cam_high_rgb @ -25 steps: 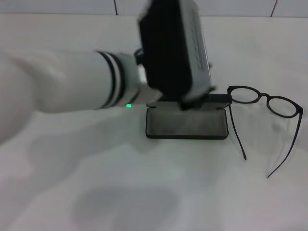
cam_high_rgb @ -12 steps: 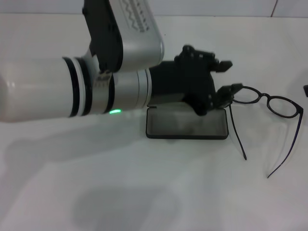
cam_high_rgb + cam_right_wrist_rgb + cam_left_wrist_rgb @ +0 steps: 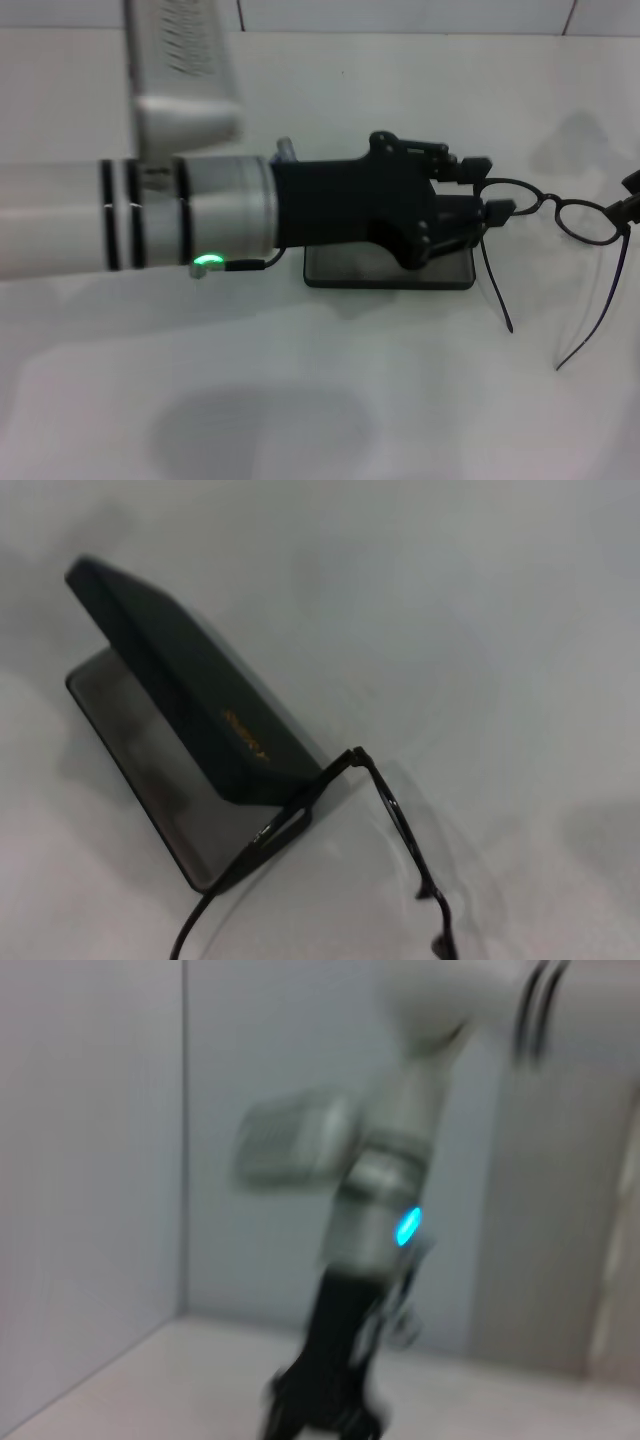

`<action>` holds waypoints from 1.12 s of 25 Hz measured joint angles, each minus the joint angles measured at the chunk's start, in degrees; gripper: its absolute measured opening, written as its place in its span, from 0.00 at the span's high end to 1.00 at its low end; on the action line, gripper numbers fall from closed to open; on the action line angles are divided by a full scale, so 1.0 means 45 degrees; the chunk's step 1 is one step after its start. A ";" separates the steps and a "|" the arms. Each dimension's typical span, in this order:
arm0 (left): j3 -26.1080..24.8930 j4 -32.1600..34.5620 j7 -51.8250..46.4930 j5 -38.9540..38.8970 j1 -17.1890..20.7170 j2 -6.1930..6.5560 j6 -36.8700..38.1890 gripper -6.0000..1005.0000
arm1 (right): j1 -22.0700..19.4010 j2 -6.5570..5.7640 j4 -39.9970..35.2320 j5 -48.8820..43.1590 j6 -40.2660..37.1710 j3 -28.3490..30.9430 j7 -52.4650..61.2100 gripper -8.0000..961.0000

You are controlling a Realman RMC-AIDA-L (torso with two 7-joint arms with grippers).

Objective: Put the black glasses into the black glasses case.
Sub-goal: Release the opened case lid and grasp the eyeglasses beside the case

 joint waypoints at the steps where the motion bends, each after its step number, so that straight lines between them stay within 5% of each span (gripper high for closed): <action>1: -0.0420 -0.0550 0.0390 -0.0710 -0.0164 0.0000 0.0726 0.61 | 0.0138 0.0032 0.0102 -0.0095 0.0091 -0.0151 0.0020 0.38; 8: -0.1948 -0.3019 0.1911 -0.2801 -0.0527 0.0001 0.3116 0.61 | 0.0535 0.0432 0.0276 -0.0308 0.1122 -0.1436 0.0056 0.39; 18: -0.2050 -0.3469 0.2006 -0.2842 -0.0371 0.0001 0.3165 0.61 | 0.0871 0.0970 0.0668 -0.0274 0.2416 -0.2538 -0.0314 0.43; 28: -0.2110 -0.3740 0.2035 -0.2888 -0.0124 0.0001 0.3209 0.61 | 0.1069 0.1423 0.1336 -0.0369 0.3095 -0.2713 -0.0734 0.59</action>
